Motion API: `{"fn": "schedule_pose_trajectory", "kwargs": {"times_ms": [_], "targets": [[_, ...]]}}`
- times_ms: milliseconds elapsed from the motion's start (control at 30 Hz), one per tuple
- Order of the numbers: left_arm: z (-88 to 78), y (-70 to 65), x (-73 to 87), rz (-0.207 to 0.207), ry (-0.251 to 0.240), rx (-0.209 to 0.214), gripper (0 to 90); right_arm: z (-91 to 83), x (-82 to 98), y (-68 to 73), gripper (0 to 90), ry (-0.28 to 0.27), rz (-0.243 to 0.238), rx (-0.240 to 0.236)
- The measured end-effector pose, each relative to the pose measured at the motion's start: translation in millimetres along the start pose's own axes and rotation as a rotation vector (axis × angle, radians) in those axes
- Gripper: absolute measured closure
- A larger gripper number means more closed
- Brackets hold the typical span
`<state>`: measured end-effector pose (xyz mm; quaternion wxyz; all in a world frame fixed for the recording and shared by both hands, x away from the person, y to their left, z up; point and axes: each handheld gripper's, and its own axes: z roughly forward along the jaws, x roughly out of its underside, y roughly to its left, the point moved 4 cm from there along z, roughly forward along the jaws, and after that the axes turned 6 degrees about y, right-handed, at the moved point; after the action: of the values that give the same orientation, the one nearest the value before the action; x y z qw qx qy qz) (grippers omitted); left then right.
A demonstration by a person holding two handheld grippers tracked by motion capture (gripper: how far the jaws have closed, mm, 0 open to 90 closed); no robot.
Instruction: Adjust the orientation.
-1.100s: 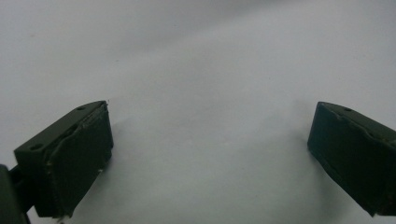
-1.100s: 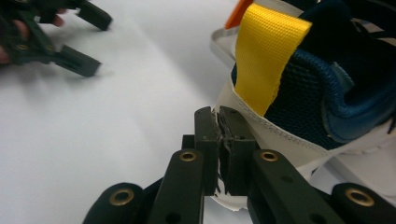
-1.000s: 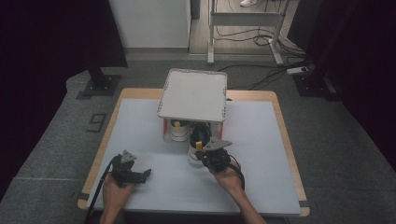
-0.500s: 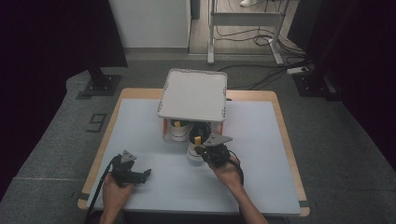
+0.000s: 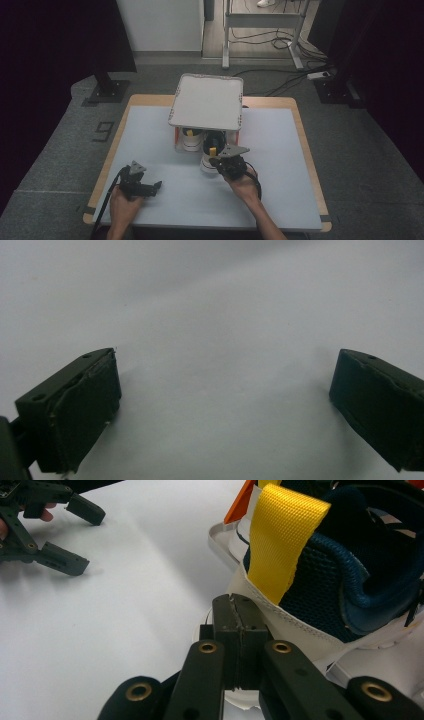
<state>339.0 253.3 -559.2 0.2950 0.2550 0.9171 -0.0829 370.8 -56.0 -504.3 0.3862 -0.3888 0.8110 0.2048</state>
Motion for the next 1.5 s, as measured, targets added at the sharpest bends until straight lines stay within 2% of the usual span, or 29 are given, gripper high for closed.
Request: {"fn": "schedule_pose_trajectory", "kwargs": {"times_ms": [300, 400, 467, 567, 700, 800, 867, 967, 1100, 1167, 1233, 1500], "targets": [[-0.1, 0.0, 0.0, 0.0, 0.001, 0.001, 0.0, 0.6, -4.4, -1.0, 89.0, 0.0, -0.011, 0.005], [-0.1, 0.0, 0.0, 0.0, 0.001, 0.001, 0.0, -0.1, -5.1, -3.6, 88.9, -0.007, -0.009, 0.043], [-0.1, 0.0, 0.0, 0.0, 0.001, 0.001, 0.0, 0.5, -5.5, -6.5, 88.9, -0.008, 0.004, 0.032], [0.0, 0.0, 0.0, 0.0, 0.0, 0.0, 0.0, 2.2, -5.6, -11.6, 88.8, 0.002, -0.003, 0.073], [-0.1, 0.0, 0.0, 0.001, 0.001, 0.001, 0.0, 3.5, -5.4, -18.5, 88.7, 0.001, 0.023, 0.068], [-0.1, 0.1, 0.1, 0.001, 0.002, 0.001, 0.0, 6.9, -4.9, -22.6, 88.7, 0.012, 0.025, 0.086], [-0.1, 0.0, 0.0, 0.001, 0.001, 0.001, 0.0, 8.9, -5.2, -25.1, 88.7, -0.006, 0.047, 0.057], [-0.1, 0.1, 0.1, 0.001, 0.001, 0.001, 0.0, 12.2, -7.7, -25.9, 88.8, -0.012, 0.047, 0.06], [0.0, 0.0, 0.0, 0.0, 0.0, 0.0, 0.0, 17.9, -9.0, -31.7, 88.3, 0.002, 0.042, 0.118], [0.0, 0.0, 0.0, 0.0, 0.0, 0.0, 0.0, 18.4, -8.8, -36.6, 88.6, -0.016, 0.07, 0.106], [0.0, 0.0, 0.0, 0.0, 0.0, 0.0, 0.0, 18.3, -8.7, -39.7, 88.7, -0.022, 0.074, 0.103], [-0.1, 0.0, 0.0, 0.0, 0.001, 0.001, 0.0, 23.9, -7.4, -47.7, 88.6, -0.028, 0.082, 0.158]]}}
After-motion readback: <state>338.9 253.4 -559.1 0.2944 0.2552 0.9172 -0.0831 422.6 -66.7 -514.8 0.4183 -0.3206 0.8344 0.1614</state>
